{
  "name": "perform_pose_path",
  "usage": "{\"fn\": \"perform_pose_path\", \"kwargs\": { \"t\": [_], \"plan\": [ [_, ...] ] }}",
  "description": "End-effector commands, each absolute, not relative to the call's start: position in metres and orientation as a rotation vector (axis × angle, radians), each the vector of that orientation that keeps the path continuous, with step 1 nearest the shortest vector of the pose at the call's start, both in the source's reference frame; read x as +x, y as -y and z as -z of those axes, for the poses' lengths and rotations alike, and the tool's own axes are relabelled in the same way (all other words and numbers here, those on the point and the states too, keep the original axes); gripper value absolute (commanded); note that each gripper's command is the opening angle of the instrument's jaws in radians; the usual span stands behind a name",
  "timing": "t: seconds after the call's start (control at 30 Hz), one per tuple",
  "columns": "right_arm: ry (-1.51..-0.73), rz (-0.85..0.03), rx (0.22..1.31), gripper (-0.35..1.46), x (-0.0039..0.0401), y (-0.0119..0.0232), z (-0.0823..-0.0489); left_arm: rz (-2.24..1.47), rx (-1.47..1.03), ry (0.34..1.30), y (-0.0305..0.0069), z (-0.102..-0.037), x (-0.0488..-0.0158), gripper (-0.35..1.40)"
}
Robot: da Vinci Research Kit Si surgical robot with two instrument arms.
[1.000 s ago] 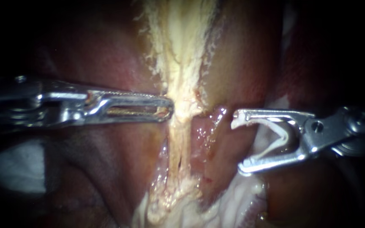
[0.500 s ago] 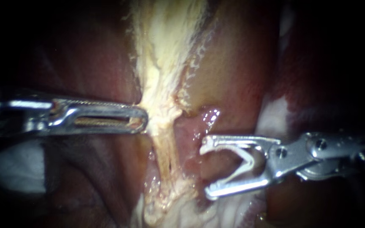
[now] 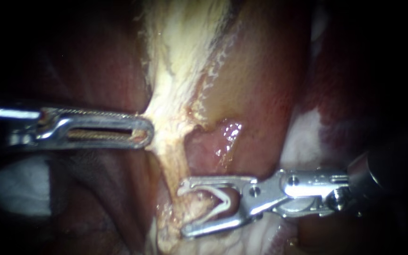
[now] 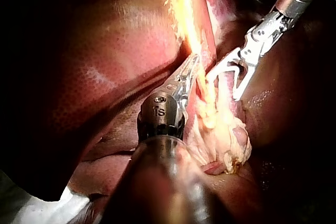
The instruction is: Clipping first clip left tube
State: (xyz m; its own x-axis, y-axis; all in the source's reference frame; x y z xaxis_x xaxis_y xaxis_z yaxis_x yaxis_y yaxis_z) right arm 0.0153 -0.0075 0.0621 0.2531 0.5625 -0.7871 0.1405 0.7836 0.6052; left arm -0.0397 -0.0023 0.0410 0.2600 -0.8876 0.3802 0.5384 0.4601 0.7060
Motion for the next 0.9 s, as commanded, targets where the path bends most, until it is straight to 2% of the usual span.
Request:
{"fn": "perform_pose_path", "kwargs": {
  "t": [0.03,0.3,0.9],
  "plan": [
    [-1.306,-0.319,0.654,0.6,0.0155,0.0075,-0.0626,1.021,0.488,0.844,0.0024,-0.0408,-0.0398,-0.35],
    [-1.288,-0.314,0.651,0.6,0.0166,0.0075,-0.0645,1.025,0.485,0.843,0.0028,-0.0402,-0.04,-0.35],
    [-1.289,-0.312,0.659,0.6,0.0183,0.007,-0.0645,1.028,0.485,0.842,0.0034,-0.0388,-0.0408,-0.35]
  ]
}}
